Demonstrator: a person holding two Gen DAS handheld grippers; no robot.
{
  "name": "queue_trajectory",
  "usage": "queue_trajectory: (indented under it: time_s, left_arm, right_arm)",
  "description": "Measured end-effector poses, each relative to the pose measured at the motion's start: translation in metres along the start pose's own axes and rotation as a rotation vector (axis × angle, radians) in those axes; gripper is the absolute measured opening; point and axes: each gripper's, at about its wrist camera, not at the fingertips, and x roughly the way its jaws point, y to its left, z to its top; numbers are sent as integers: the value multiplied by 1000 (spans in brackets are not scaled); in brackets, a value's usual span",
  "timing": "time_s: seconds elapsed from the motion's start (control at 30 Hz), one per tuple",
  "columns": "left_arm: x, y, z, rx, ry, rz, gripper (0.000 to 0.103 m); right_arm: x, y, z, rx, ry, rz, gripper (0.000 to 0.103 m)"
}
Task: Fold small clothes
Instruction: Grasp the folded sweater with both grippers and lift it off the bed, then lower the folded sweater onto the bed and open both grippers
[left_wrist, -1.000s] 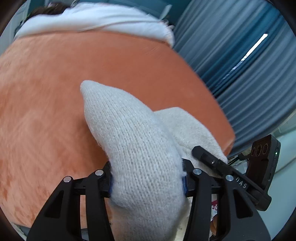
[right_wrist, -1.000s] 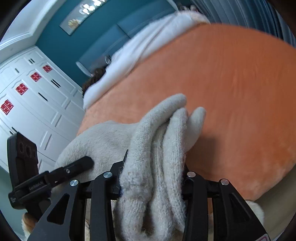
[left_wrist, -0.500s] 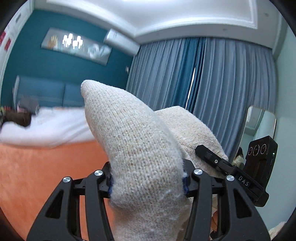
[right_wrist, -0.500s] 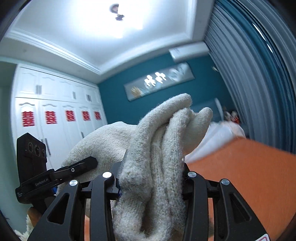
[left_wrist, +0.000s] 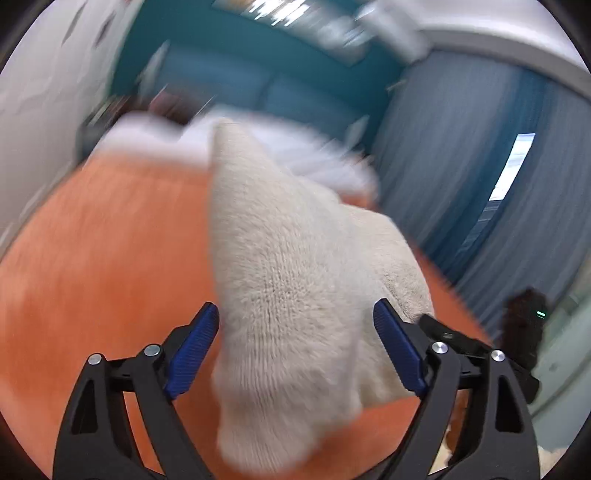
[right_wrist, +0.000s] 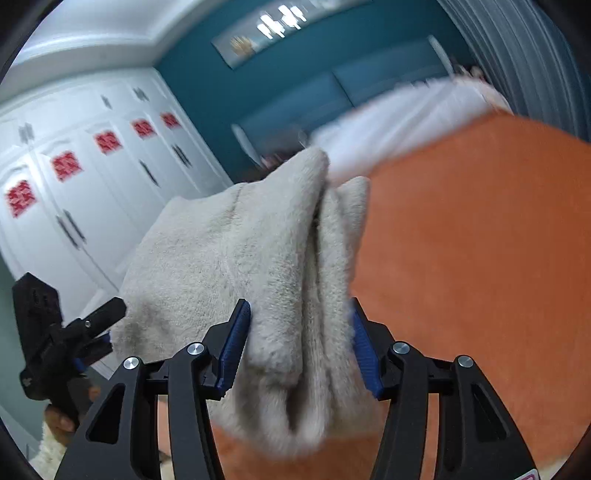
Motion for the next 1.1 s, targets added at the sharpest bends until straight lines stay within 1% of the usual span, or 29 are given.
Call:
queue_trajectory:
  time_s: [0.03, 0.07, 0.1, 0.13, 0.17, 0.2, 0.23, 0.27, 0.33, 0.37, 0.4, 0.5, 0.57, 0.6, 0.63, 0.67, 0.7, 0.73, 0.8, 0.87, 0.93, 0.97, 1.0, 1.03, 1.1]
  left_arm:
    - [17, 35, -31, -83, 81, 39, 75]
    - [24, 64, -59, -176, 137, 43, 75]
    - [26, 85, -81, -260, 162, 29, 75]
    - [22, 102, -95, -318, 164, 17, 75]
    - [19, 114, -102, -365, 155, 12, 76]
    - [18, 122, -102, -392, 141, 5, 79]
    - [21, 129, -96, -413, 124, -2, 83]
    - [24, 132, -89, -416, 111, -7, 85]
    - [36, 131, -69, -404, 87, -9, 94]
    - [47, 129, -60, -393, 78, -20, 95]
    - [60, 125, -55, -389, 79, -21, 95]
    - [98, 130, -42, -414, 135, -19, 96]
    - [125, 144, -45, -452, 186, 7, 96]
    - [134, 149, -47, -465, 203, 11, 93]
    - [141, 153, -49, -482, 220, 16, 80]
    - [143, 154, -51, -488, 225, 22, 74]
    - [139, 152, -50, -483, 210, 4, 59]
    - [135, 150, -45, -474, 190, -11, 48]
    - [120, 141, -31, -448, 133, -68, 43]
    - [107, 130, -19, -411, 76, -113, 42]
    - [102, 122, -14, -396, 47, -141, 42]
    - [105, 120, -15, -388, 47, -150, 42]
    - [115, 117, -22, -373, 65, -134, 42]
    - [129, 117, -31, -365, 101, -101, 42]
    - [164, 118, -52, -363, 203, -9, 41]
  right_arm:
    - [19, -18, -28, 20, 79, -53, 52]
    - [28, -35, -54, 54, 139, -85, 51]
    - [30, -47, -70, 90, 166, -88, 52]
    - [29, -55, -80, 110, 179, -90, 52]
    - [29, -60, -82, 119, 183, -103, 53]
    - [30, -63, -78, 117, 187, -105, 54]
    - [35, -64, -68, 113, 189, -105, 57]
    - [40, -64, -57, 115, 181, -113, 66]
    - [54, -62, -37, 117, 170, -111, 76]
    - [67, -58, -24, 121, 180, -105, 76]
    - [79, -57, -17, 131, 194, -96, 77]
    - [136, -57, -13, 171, 293, -70, 80]
    - [169, -62, -26, 200, 378, -85, 80]
    - [186, -61, -36, 219, 420, -87, 80]
    - [198, -63, -42, 236, 455, -87, 73]
    - [202, -61, -42, 234, 446, -74, 47]
    - [201, -55, -38, 207, 436, -52, 40]
    - [198, -46, -29, 167, 426, -66, 34]
    - [176, -25, -3, 75, 340, -19, 31]
    - [148, -5, 24, -13, 242, 6, 30]
    - [127, 0, 38, -53, 167, 13, 30]
    - [123, -6, 40, -61, 147, 4, 31]
    - [128, -14, 36, -68, 152, -27, 31]
    - [139, -25, 28, -78, 182, -70, 34]
    - [181, -64, -3, -44, 356, -184, 34]
